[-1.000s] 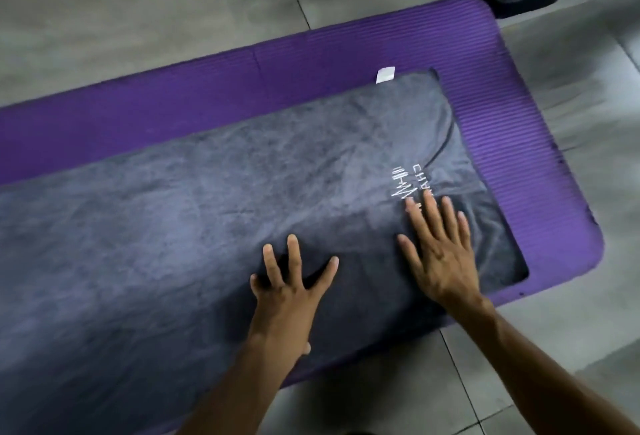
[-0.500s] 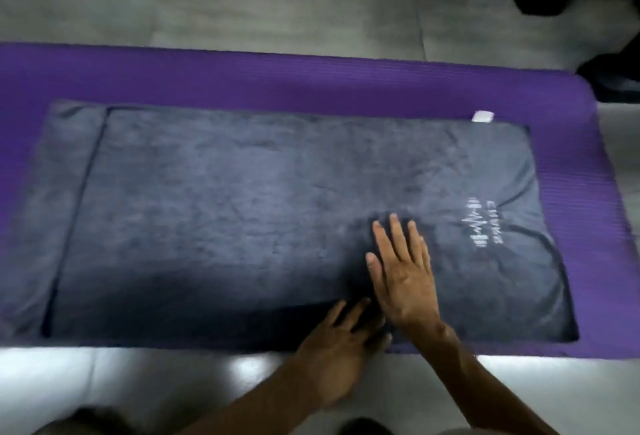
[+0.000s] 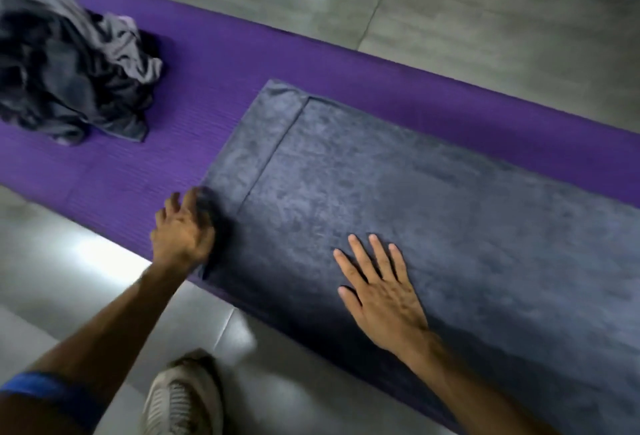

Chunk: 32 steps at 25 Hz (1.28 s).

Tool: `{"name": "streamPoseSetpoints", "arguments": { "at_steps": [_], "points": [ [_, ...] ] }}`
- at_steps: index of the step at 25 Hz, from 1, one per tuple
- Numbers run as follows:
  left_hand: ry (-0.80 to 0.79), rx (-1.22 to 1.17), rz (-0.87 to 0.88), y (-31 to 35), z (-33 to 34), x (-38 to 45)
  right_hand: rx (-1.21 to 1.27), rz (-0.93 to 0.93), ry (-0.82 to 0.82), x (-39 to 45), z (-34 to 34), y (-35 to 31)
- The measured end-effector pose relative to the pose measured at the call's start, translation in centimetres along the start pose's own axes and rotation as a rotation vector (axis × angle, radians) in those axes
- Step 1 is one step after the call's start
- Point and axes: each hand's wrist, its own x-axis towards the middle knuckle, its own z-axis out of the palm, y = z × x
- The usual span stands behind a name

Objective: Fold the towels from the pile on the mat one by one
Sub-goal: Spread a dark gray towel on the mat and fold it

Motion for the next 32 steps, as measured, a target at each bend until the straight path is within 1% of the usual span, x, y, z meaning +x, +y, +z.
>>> {"name": "streamPoseSetpoints", "arguments": {
  "at_steps": [1, 2, 4, 7, 8, 10, 11, 12, 15, 16, 17, 19, 21, 24, 25, 26, 27, 29, 30, 31, 32],
  "points": [
    [-0.044, 0.044, -0.082, -1.6, -0.1, 0.7, -0.001, -0.001, 0.006, 0.0, 0.0, 0.0],
    [-0.067, 0.069, -0.101, -2.8, -0.2, 1.0, 0.005, -0.009, 0.009, -0.1, -0.1, 0.1],
    [-0.102, 0.081, -0.078, -3.3, -0.5, 1.0, 0.031, -0.014, 0.006, -0.1, -0.3, 0.2],
    [-0.122, 0.027, -0.116, -1.0, -1.9, 0.7, 0.112, -0.010, 0.032, 0.0, -0.8, 0.3],
    [-0.123, 0.049, -0.116, -0.1, -2.4, 0.3, 0.153, -0.006, 0.043, 0.0, -1.1, 0.1],
    [-0.105, 0.123, -0.100, 2.7, -3.5, -0.9, 0.291, 0.068, 0.090, 0.2, -2.0, 0.2],
    [-0.087, 0.175, -0.073, 4.4, -3.8, -1.8, 0.377, 0.127, 0.125, 0.4, -2.5, 0.4],
    [-0.082, 0.250, -0.004, 6.3, -4.0, -2.9, 0.441, 0.178, 0.165, 0.5, -3.2, 0.6],
    [-0.110, 0.461, 0.321, 13.1, -2.5, -7.7, 0.512, 0.277, 0.352, 0.7, -5.8, 2.3],
    [-0.125, 0.458, 0.411, 15.3, -1.6, -9.7, 0.598, 0.325, 0.386, 0.9, -6.9, 3.0],
    [-0.116, 0.416, 0.530, 17.1, -0.3, -11.8, 0.717, 0.393, 0.382, 0.9, -7.9, 3.9],
    [-0.044, 0.360, 0.768, 20.2, 2.2, -15.4, 0.971, 0.527, 0.293, 1.1, -9.4, 5.6],
    [-0.021, 0.313, 0.884, 21.5, 4.7, -18.9, 1.020, 0.605, 0.180, 1.7, -9.9, 7.4],
    [-0.048, 0.215, 0.912, 20.6, 7.8, -22.0, 1.088, 0.677, -0.024, 3.6, -9.9, 9.4],
    [-0.044, 0.179, 0.906, 20.0, 8.3, -22.3, 1.123, 0.688, -0.056, 4.7, -9.8, 9.6],
    [-0.054, 0.149, 0.898, 19.4, 8.5, -22.3, 1.163, 0.699, -0.051, 5.8, -9.6, 9.7],
    [-0.073, 0.130, 0.889, 18.9, 8.3, -22.2, 1.243, 0.726, -0.008, 7.1, -9.5, 9.8],
    [-0.115, 0.088, 0.855, 18.4, 7.9, -22.1, 1.508, 0.814, 0.084, 9.5, -9.6, 9.9],
    [-0.128, 0.075, 0.831, 18.3, 7.7, -22.1, 1.625, 0.847, 0.082, 10.5, -9.7, 10.0],
    [-0.121, 0.076, 0.816, 18.2, 7.5, -22.0, 1.681, 0.845, 0.049, 11.2, -9.8, 10.0],
    [-0.106, 0.075, 0.813, 18.2, 7.4, -21.9, 1.670, 0.819, 0.004, 11.5, -10.0, 10.0]
  ]
}}
